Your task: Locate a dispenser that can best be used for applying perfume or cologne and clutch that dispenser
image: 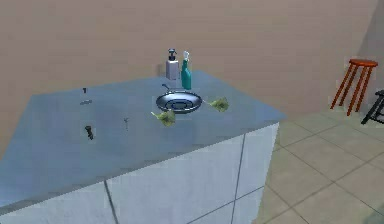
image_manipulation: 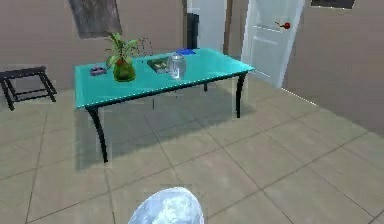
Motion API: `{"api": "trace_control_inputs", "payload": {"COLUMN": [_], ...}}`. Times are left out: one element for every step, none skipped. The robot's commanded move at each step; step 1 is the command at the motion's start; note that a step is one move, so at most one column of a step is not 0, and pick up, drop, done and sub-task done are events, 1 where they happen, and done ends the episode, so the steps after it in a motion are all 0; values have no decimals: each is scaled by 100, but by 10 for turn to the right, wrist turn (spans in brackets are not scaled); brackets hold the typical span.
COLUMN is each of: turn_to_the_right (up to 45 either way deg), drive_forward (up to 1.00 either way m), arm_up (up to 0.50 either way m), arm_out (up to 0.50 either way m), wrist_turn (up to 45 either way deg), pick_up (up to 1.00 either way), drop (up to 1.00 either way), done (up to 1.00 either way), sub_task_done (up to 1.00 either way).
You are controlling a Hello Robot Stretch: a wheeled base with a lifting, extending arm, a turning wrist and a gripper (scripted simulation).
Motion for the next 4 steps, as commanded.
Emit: {"api": "trace_control_inputs", "payload": {"turn_to_the_right": [180,0,-450,-450], "drive_forward": [0,35,0,0], "arm_up": [0,0,0,0], "arm_out": [0,0,0,0], "wrist_turn": [0,0,0,0], "pick_up": [0,0,0,0], "drop": [0,0,0,0], "done": [0,0,0,0], "sub_task_done": [0,0,0,0]}}
